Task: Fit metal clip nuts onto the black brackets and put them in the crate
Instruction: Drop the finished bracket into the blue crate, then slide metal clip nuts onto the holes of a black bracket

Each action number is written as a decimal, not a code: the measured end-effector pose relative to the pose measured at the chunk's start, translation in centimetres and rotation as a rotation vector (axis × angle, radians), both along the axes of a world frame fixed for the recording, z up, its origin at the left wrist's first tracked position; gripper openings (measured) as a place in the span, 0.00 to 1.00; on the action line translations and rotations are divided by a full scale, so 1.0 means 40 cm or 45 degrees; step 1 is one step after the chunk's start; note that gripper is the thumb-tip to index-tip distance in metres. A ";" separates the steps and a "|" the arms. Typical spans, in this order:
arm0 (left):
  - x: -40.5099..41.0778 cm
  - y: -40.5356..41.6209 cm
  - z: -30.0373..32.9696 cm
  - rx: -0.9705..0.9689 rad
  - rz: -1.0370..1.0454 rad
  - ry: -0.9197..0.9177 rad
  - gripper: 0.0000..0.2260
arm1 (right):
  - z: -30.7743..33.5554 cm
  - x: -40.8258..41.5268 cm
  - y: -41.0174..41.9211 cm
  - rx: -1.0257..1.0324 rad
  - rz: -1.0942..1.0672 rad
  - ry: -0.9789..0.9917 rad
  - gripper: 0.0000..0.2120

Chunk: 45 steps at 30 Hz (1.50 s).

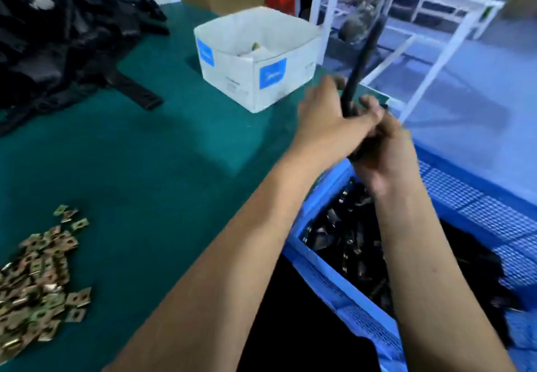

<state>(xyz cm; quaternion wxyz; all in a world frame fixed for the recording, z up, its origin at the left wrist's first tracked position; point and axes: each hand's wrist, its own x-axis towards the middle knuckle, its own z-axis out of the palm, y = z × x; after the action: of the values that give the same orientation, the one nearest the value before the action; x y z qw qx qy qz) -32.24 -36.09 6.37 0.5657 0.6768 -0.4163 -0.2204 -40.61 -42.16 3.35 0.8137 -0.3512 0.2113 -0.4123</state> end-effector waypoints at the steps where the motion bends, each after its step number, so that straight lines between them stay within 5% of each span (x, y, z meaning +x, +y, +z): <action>1: -0.052 -0.033 -0.028 0.067 -0.047 -0.075 0.24 | -0.038 -0.070 -0.028 0.037 -0.075 0.037 0.10; 5: -0.204 -0.100 -0.179 0.448 -0.288 -0.243 0.25 | -0.248 -0.281 -0.099 0.212 -0.249 0.374 0.06; 12: -0.234 -0.045 -0.443 1.130 -0.594 -0.376 0.29 | -0.606 -0.410 -0.020 0.770 -0.268 0.834 0.17; 21: -0.153 -0.032 -0.434 1.075 -0.573 -0.568 0.19 | -0.686 -0.407 0.023 0.837 -0.591 1.395 0.11; 26: -0.147 -0.045 -0.353 0.727 -0.464 -0.521 0.20 | -0.546 -0.282 -0.010 0.283 -0.659 1.730 0.10; 32: -0.102 -0.076 -0.205 0.185 -0.261 -0.446 0.22 | -0.254 -0.088 0.007 -0.726 -0.803 1.486 0.07; 37: -0.055 -0.041 -0.110 -0.103 -0.037 -0.037 0.16 | -0.107 0.006 0.066 -0.888 -0.906 1.365 0.07; 41: 0.101 0.063 -0.052 -0.230 0.200 -0.013 0.09 | -0.026 0.147 0.164 -1.230 -0.724 1.300 0.14; 45: 0.302 0.225 -0.035 -0.155 0.557 -0.121 0.04 | 0.008 0.363 0.258 -1.574 -0.286 1.310 0.10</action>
<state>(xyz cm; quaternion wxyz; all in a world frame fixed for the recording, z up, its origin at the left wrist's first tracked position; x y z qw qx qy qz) -20.18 -27.07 4.98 0.6196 0.7251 -0.2985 -0.0349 -26.10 -31.84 3.69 0.2274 -0.8594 0.3270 -0.3206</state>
